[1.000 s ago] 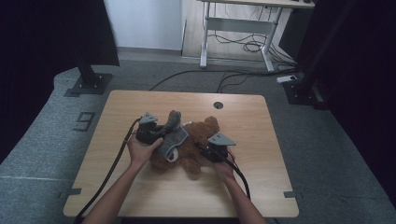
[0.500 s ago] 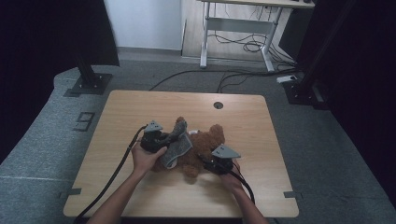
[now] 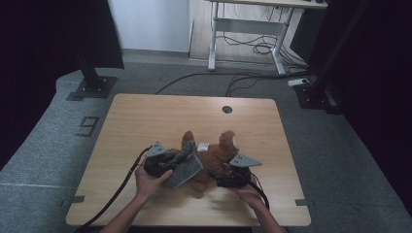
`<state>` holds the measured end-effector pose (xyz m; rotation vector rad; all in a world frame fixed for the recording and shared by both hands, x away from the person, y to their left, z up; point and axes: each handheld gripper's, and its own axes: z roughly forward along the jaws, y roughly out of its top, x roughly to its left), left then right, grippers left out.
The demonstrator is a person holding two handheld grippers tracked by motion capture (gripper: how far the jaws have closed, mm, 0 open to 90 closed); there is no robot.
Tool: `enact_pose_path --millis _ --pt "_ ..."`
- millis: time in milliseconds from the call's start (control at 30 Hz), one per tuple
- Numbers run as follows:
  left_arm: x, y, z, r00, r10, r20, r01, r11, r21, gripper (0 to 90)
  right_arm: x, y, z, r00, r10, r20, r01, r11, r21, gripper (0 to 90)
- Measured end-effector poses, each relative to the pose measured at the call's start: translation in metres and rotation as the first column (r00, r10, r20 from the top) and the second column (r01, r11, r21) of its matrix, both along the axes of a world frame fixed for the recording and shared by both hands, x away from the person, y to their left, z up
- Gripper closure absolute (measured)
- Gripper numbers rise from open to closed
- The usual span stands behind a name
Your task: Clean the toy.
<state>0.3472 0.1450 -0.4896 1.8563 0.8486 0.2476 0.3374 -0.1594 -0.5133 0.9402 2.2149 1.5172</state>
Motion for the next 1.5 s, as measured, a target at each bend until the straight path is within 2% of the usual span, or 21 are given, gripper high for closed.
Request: enact_pose_path --millis 100,133,167,233,300,433,533,633,733,833,900,1000,1067,1133,1267,1333,1433,1500 --pt "0.0 0.0 0.0 1.0 0.002 -0.004 -0.002 1.0 -0.002 79.5 0.016 0.007 0.002 0.9984 0.036 -0.043 -0.038 0.999 -0.025 13.1" --pt "0.001 0.0 0.0 1.0 0.002 -0.008 -0.002 1.0 -0.001 79.5 0.02 0.009 0.0 0.9973 0.046 -0.056 -0.048 0.999 -0.024 14.9" --pt "0.001 0.0 -0.001 1.0 0.002 -0.009 -0.002 1.0 -0.001 79.5 0.023 0.011 -0.002 0.9967 0.056 -0.059 -0.057 0.998 -0.029 22.5" --pt "0.001 0.0 0.0 0.9999 0.001 -0.014 -0.001 1.0 -0.001 79.5 0.022 0.011 -0.005 0.9978 0.055 -0.037 -0.056 0.998 -0.024 33.2" --pt "0.001 0.001 0.003 0.9997 -0.003 -0.025 0.003 1.0 -0.006 79.3 0.016 0.012 -0.007 0.9986 0.051 0.016 -0.051 0.998 -0.036 42.8" --pt "0.002 -0.005 0.022 0.9989 -0.011 -0.045 0.011 0.9999 -0.011 76.8 0.001 0.011 -0.013 0.9967 0.027 0.077 -0.024 0.999 -0.035 51.1" --pt "0.0 -0.023 0.042 0.9981 -0.055 -0.026 0.055 0.9984 -0.014 76.5 -0.008 0.014 -0.017 0.9923 -0.009 0.123 0.015 0.999 -0.042 52.6" --pt "-0.001 -0.05 0.06 0.9949 -0.101 0.001 0.101 0.9949 -0.004 76.7 -0.014 0.018 -0.02 0.9849 -0.035 0.17 0.045 0.997 -0.059 53.4" --pt "0.01 -0.082 0.071 0.9921 -0.125 -0.009 0.125 0.992 0.02 76.7 -0.017 0.02 -0.021 0.9795 -0.048 0.196 0.064 0.995 -0.076 54.0" --pt "0.027 -0.104 0.072 0.9895 -0.133 -0.058 0.134 0.9908 0.02 76.7 -0.022 0.022 -0.023 0.9705 -0.058 0.234 0.082 0.992 -0.095 54.5" --pt "0.038 -0.118 0.067 0.9885 -0.119 -0.093 0.125 0.9901 0.064 76.7 -0.025 0.024 -0.024 0.9628 -0.064 0.263 0.097 0.988 -0.116 54.5" --pt "0.046 -0.125 0.051 0.9846 -0.105 -0.14 0.12 0.9866 0.11 76.9 -0.028 0.026 -0.025 0.9567 -0.072 0.282 0.113 0.985 -0.131 54.7" --pt "0.045 -0.121 0.045 0.9852 -0.102 -0.138 0.117 0.9871 0.109 77.4 -0.028 0.026 -0.027 0.9561 -0.08 0.282 0.124 0.982 -0.141 55.4" --pt "0.042 -0.114 0.045 0.9857 -0.104 -0.132 0.117 0.9888 0.093 77.5 -0.03 0.027 -0.028 0.9532 -0.081 0.291 0.129 0.981 -0.148 55.8" --pt "0.032 -0.096 0.046 0.9899 -0.094 -0.106 0.104 0.9906 0.089 77.5 -0.032 0.029 -0.028 0.9502 -0.092 0.298 0.143 0.977 -0.156 56.0" --pt "0.03 -0.08 0.046 0.9912 -0.074 -0.109 0.083 0.9934 0.079 77.5 -0.032 0.029 -0.028 0.9509 -0.099 0.293 0.149 0.977 -0.154 56.1" --pt "0.028 -0.055 0.044 0.9943 -0.018 -0.105 0.028 0.9948 0.097 77.5 -0.031 0.028 -0.028 0.9512 -0.107 0.289 0.155 0.976 -0.15 56.3" --pt "0.029 -0.03 0.037 0.9919 0.012 -0.126 -0.002 0.9972 0.075 77.6 -0.031 0.027 -0.028 0.9519 -0.112 0.285 0.157 0.978 -0.14 56.3"
